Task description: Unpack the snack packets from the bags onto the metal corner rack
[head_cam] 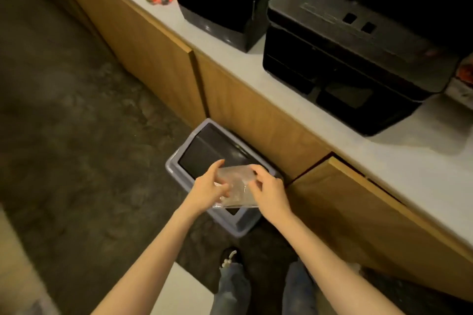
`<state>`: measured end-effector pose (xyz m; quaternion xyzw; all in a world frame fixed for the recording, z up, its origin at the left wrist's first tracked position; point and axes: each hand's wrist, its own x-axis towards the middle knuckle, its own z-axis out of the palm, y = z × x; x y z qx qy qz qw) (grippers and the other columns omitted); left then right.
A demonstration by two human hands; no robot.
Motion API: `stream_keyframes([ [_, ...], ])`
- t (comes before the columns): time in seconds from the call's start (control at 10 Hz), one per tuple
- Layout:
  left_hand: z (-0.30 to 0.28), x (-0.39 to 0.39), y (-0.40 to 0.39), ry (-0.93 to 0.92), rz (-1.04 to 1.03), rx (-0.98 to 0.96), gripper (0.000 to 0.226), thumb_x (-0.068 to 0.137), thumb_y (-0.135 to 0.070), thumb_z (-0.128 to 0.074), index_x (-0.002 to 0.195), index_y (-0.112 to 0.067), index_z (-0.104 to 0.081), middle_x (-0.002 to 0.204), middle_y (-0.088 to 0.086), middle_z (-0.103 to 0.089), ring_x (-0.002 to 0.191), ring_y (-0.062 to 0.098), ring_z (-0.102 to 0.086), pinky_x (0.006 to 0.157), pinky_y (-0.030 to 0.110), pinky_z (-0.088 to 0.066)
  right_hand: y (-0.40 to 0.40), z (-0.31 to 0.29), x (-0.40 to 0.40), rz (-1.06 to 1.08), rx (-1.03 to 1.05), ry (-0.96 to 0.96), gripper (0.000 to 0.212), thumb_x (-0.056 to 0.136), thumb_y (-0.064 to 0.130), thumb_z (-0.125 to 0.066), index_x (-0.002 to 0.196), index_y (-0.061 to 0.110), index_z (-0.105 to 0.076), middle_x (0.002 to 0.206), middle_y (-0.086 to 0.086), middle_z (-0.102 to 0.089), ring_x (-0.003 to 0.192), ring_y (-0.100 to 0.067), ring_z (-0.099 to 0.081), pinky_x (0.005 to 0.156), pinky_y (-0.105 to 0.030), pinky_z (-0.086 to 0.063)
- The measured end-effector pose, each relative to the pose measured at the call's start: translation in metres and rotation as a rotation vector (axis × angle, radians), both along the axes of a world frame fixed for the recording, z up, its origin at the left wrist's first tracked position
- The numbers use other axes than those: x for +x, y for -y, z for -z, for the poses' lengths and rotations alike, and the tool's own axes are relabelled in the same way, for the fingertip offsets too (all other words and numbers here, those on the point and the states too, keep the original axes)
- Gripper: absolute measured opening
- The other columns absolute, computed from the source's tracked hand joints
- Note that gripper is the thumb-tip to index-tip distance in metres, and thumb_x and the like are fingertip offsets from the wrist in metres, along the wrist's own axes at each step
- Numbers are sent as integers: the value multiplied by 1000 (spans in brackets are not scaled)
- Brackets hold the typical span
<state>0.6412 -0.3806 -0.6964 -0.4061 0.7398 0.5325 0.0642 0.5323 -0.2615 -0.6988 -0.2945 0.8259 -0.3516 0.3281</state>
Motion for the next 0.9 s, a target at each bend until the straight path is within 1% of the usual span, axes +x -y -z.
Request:
stream_keyframes([
  [0.1,35,4,3,65,88,-206,79,83,-14,-61,146,-19,-12,115,9,-62,91,21,-63,73,24,-45,24,37,19,38,28,176,26,91,13,-52,117,14,-53,109,-6,-66,105,-20,-61,85,-30,-50],
  [0.2,76,5,17,98,117,-254,83,83,-21,-63,146,-14,-10,134,12,-49,107,23,-59,82,26,-46,42,74,20,185,72,408,25,89,10,-56,114,12,-53,110,-4,-62,102,-14,-58,80,-23,-47],
  [0.3,113,6,25,122,183,-238,85,82,-27,-64,146,-15,-10,147,12,-31,118,23,-51,92,29,-43,53,111,19,261,108,490,21,91,13,-53,112,15,-51,108,-1,-58,101,-13,-55,76,-21,-47],
  [0.4,145,3,27,127,234,-252,81,85,-31,-61,146,-18,-10,147,12,-27,113,24,-53,87,29,-44,56,141,24,277,123,430,14,92,13,-50,106,16,-51,103,-3,-59,100,-20,-60,73,-25,-51],
  [0.5,175,-2,30,240,297,-216,76,89,-30,-53,147,-17,-7,149,14,-25,113,28,-54,90,35,-44,60,163,33,232,184,388,25,93,10,-48,118,8,-50,112,-10,-61,102,-19,-60,78,-26,-49],
  [0.6,199,-9,39,392,404,-219,68,93,-32,-44,147,-13,-6,147,18,-28,119,33,-50,96,41,-44,66,177,37,173,230,453,36,95,12,-45,131,7,-43,127,-13,-56,115,-23,-55,83,-25,-45],
  [0.7,203,-16,45,550,544,-366,59,93,-35,-42,143,-11,-23,144,17,-30,130,33,-33,102,41,-34,73,182,35,90,325,443,45,94,17,-46,138,7,-36,138,-13,-47,125,-26,-48,95,-31,-42],
  [0.8,203,-16,45,653,653,-476,48,95,-39,-32,135,-13,-37,137,10,-45,129,27,-36,106,42,-25,74,182,36,23,427,373,50,94,20,-45,140,6,-32,142,-16,-39,129,-30,-41,105,-41,-39],
  [0.9,197,-12,41,653,612,-369,45,97,-36,-23,130,-11,-41,126,10,-57,125,26,-44,114,47,-12,70,166,35,-36,444,268,57,95,14,-44,145,4,-20,148,-16,-33,135,-29,-35,106,-36,-36],
])
